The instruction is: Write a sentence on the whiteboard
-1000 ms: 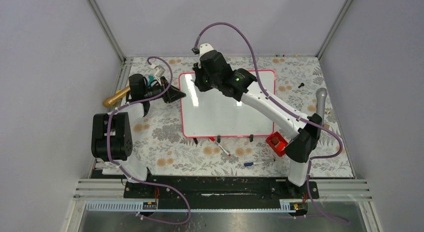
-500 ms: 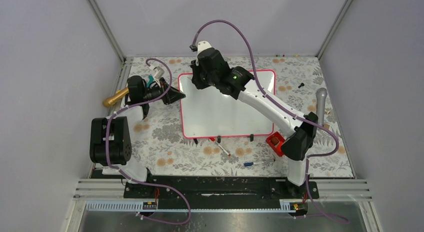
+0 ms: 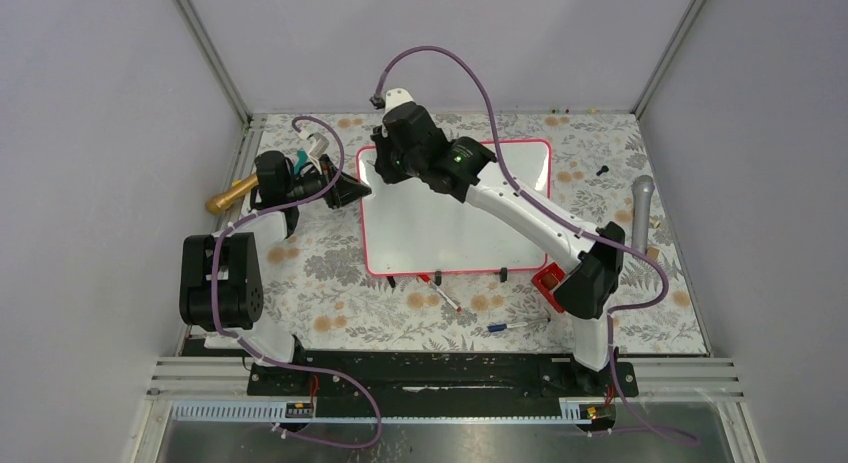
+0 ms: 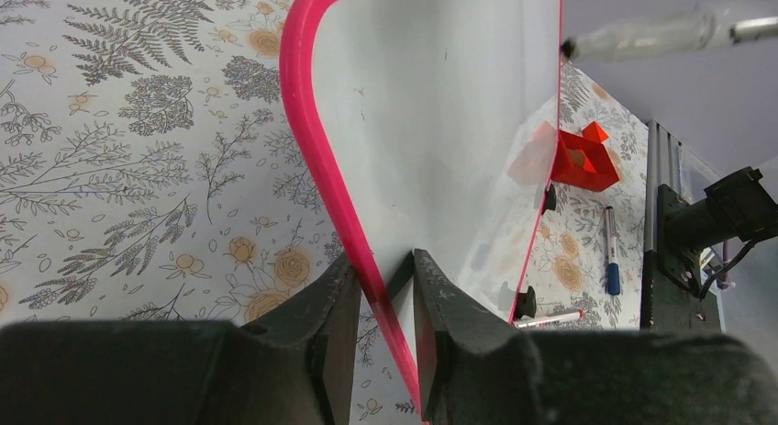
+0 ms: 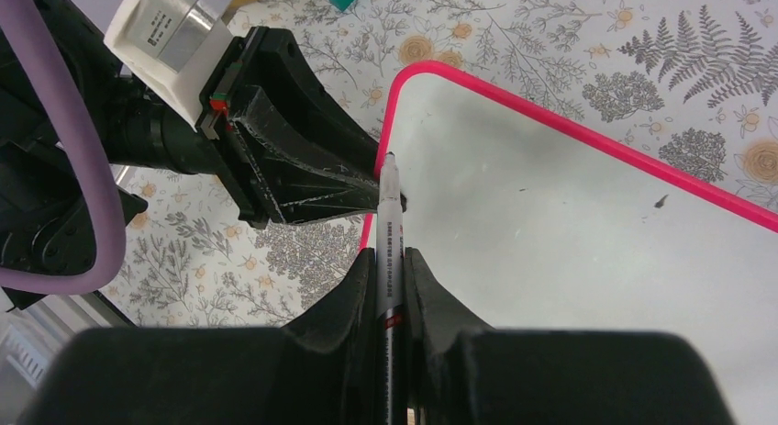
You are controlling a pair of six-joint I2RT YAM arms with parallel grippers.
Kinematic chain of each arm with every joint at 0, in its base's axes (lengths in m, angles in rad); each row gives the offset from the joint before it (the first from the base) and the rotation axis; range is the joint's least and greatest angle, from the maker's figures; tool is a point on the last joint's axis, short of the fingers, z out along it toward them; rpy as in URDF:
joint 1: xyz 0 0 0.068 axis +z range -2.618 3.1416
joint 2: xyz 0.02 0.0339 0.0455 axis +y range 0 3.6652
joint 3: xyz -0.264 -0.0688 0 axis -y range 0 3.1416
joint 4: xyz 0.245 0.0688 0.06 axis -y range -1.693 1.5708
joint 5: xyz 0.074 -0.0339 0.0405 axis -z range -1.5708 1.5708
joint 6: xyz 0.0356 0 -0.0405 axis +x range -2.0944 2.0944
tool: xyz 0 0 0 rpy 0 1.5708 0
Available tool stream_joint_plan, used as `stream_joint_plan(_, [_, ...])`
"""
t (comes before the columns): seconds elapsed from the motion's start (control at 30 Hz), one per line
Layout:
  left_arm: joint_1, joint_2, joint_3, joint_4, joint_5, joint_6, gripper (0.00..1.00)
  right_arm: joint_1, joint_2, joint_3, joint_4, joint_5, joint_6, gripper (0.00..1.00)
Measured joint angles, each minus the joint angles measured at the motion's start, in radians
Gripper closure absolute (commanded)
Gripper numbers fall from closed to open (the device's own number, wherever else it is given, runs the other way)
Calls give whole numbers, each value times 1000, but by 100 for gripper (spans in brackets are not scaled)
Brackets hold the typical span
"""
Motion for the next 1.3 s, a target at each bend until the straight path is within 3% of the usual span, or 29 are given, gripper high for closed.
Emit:
stream_joint_plan(0.43, [-1,0,0,0,-3,0,89,19,26,1,32,74,-27,100])
stream_joint_plan(1.3, [-1,0,0,0,-3,-1,88,20,80,13,29,76,-124,100])
